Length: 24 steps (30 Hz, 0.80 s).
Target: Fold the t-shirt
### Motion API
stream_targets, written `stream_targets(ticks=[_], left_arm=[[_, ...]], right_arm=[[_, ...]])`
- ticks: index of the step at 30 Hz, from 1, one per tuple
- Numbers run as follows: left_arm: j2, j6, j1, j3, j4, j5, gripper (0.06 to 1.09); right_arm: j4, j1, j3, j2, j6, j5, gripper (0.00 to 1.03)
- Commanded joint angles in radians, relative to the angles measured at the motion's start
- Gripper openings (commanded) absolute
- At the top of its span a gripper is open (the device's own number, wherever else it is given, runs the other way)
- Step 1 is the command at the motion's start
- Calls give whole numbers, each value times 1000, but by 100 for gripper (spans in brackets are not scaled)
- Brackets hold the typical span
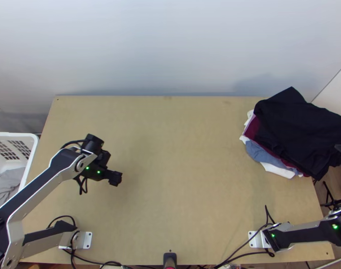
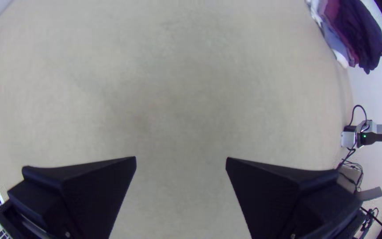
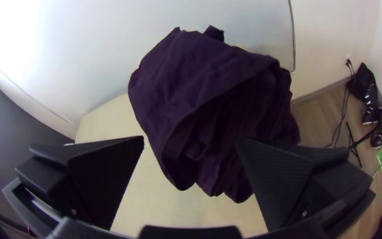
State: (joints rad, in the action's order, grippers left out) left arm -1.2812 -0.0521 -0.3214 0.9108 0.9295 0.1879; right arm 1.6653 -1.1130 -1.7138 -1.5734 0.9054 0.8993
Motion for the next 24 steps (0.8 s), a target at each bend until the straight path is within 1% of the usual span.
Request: stream_targets(ticks=[1, 2, 5, 7, 9, 11, 12, 14, 16, 20, 21, 24], left_arm=[[135, -12, 2, 22, 2, -30, 105], [163, -14, 2, 23, -8, -57, 105], [252, -20, 22, 17, -49, -151, 105], [316, -23, 58, 3, -97, -196, 105], [368, -25, 104, -7, -130, -220, 105], [408, -29, 137, -23, -152, -235, 105], [434, -34, 147, -39, -170, -238, 105], [493, -32, 148, -87, -216, -258, 105], [549, -29, 148, -136, -258, -275, 105], [671, -15, 148, -260, -340, -289, 105], [700, 1, 148, -291, -365, -289, 105], [804, 87, 150, -386, -469, -289, 105]], right_arm=[[-113, 13, 148, 167, 26, -39, 97], [-162, 22, 191, 204, 1, -39, 97], [-346, 70, 341, 346, -145, -46, 97], [-498, 147, 468, 467, -260, -99, 97], [-650, 277, 600, 589, -350, -208, 97], [-828, 452, 737, 702, -493, -359, 97], [-894, 547, 792, 748, -550, -438, 97], [-963, 743, 867, 803, -642, -591, 97], [-1023, 910, 922, 845, -740, -695, 97], [-1161, 1136, 1042, 894, -852, -895, 97], [-1187, 1168, 1068, 911, -869, -922, 97], [-1290, 1180, 1152, 989, -859, -933, 97]])
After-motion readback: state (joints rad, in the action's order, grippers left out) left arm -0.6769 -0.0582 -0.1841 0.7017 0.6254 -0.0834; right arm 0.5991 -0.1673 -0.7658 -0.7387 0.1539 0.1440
